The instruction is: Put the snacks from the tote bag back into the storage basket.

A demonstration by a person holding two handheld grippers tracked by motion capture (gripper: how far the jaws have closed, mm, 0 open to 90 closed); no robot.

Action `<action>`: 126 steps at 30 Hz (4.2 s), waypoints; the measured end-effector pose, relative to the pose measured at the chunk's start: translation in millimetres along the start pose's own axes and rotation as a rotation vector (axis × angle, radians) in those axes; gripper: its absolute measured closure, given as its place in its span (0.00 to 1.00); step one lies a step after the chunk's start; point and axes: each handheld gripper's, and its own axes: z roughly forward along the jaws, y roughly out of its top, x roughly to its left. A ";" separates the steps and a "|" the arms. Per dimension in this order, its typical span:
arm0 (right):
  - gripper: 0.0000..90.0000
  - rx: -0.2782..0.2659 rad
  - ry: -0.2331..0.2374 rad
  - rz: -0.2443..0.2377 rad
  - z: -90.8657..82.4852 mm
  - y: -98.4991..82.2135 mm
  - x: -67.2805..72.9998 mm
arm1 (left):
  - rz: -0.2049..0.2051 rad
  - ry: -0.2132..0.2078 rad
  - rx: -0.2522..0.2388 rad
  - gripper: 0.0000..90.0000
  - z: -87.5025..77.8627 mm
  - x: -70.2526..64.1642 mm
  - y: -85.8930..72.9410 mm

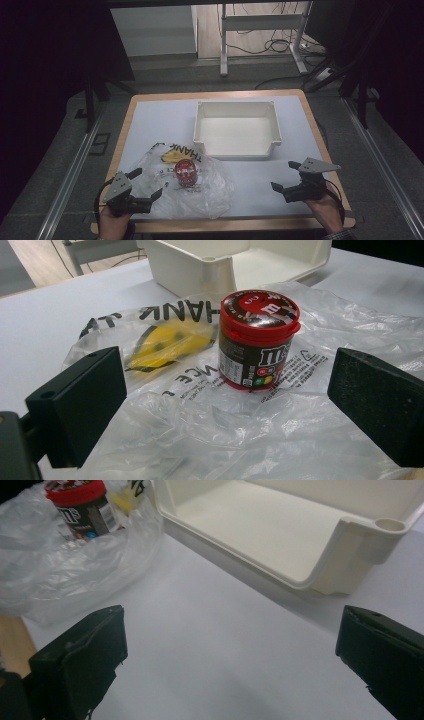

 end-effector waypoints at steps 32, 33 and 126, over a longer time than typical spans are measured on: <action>0.00 0.066 0.070 -0.058 11.9 -0.3 8.5 | -0.001 0.002 -0.017 0.02 -2.2 0.1 0.3; 0.00 0.060 0.067 -0.061 11.6 -0.1 8.6 | 0.000 0.002 -0.016 0.02 -2.2 0.0 0.3; 0.00 -0.062 0.201 -0.167 53.6 37.7 38.5 | 0.023 0.010 -0.006 0.02 0.3 -4.3 1.1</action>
